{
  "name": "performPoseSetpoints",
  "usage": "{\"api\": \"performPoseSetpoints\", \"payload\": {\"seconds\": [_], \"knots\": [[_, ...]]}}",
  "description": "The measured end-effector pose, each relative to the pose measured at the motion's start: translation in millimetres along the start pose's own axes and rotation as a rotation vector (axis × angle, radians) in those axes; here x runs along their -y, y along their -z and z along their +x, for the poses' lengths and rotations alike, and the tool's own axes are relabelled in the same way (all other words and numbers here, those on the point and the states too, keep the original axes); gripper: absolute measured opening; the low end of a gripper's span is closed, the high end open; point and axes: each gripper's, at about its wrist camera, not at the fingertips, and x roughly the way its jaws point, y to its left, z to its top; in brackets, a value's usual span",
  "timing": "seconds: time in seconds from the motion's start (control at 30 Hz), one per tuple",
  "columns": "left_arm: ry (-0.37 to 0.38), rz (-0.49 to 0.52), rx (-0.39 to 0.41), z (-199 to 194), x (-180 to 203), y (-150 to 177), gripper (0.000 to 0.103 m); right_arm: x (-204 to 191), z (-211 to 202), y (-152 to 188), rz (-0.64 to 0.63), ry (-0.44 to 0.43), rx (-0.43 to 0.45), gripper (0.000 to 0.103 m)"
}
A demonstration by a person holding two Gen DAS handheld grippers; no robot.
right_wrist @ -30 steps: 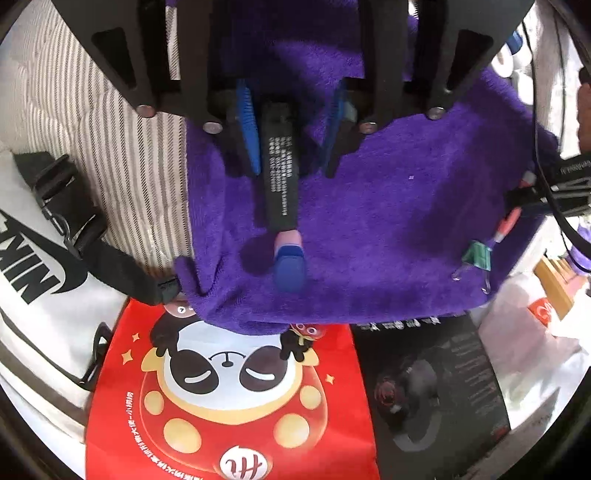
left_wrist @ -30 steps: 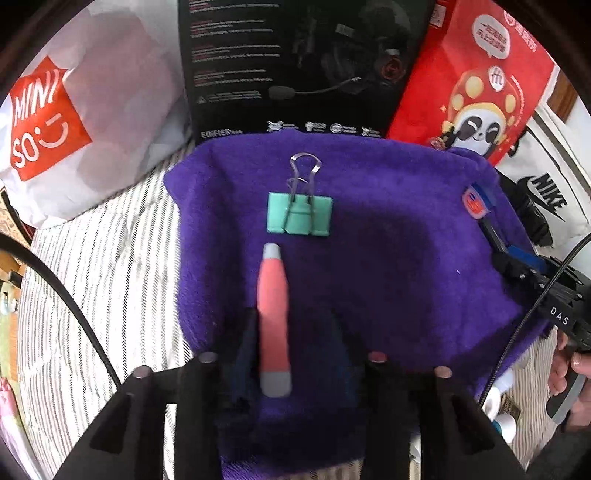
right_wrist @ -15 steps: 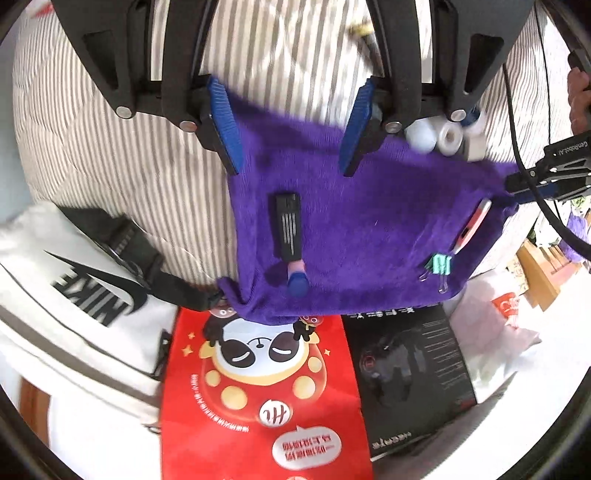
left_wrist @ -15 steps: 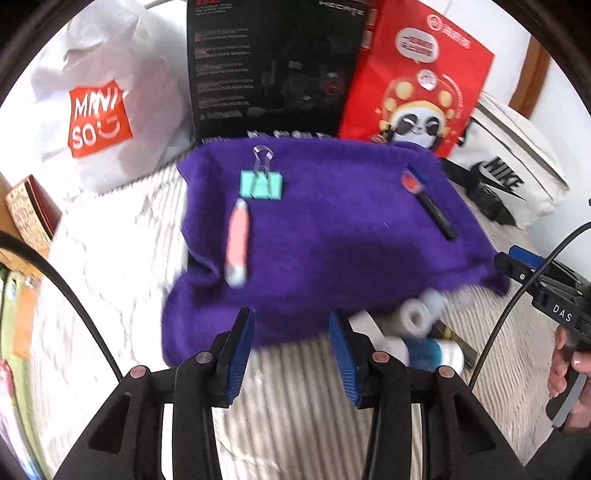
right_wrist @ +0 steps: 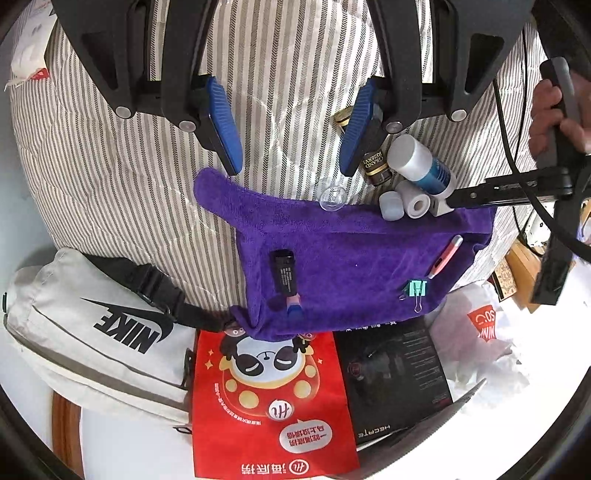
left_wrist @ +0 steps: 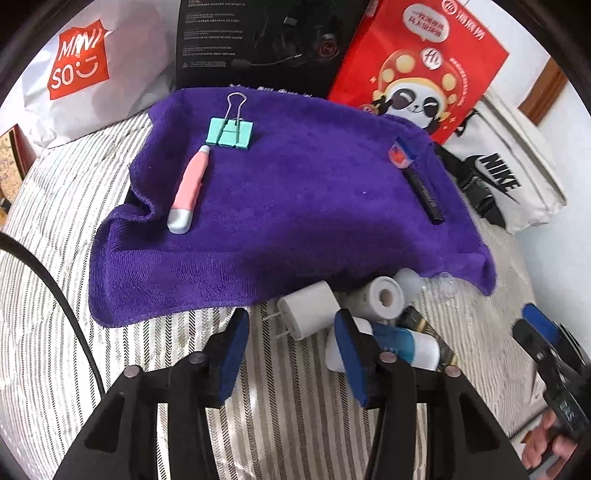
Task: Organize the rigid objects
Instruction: 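Open both grippers and withdraw toward the remaining items, then grasp the white plug with the left gripper while the right grasps the clear lid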
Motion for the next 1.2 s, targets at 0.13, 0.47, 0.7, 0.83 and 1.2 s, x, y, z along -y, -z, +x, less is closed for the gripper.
{"api": "performPoseSetpoints", "payload": {"seconds": [0.13,0.47,0.7,0.83,1.2], "knots": [[0.01,-0.041,-0.016,3,-3,-7,0.048,2,2,5,0.005,-0.004,-0.003,0.054],[-0.032,-0.06,-0.057,18,8,-22,0.054,-5,8,8,-0.017,-0.024,-0.01,0.054],[-0.043,-0.022,-0.063,20,9,-16,0.054,-9,14,9,-0.04,-0.02,-0.026,0.054],[-0.041,0.056,-0.052,17,15,-12,0.054,-7,16,10,-0.032,-0.022,-0.03,0.054],[-0.046,0.237,-0.032,15,37,-7,0.034,-2,18,12,-0.02,-0.01,-0.045,0.054]]}}
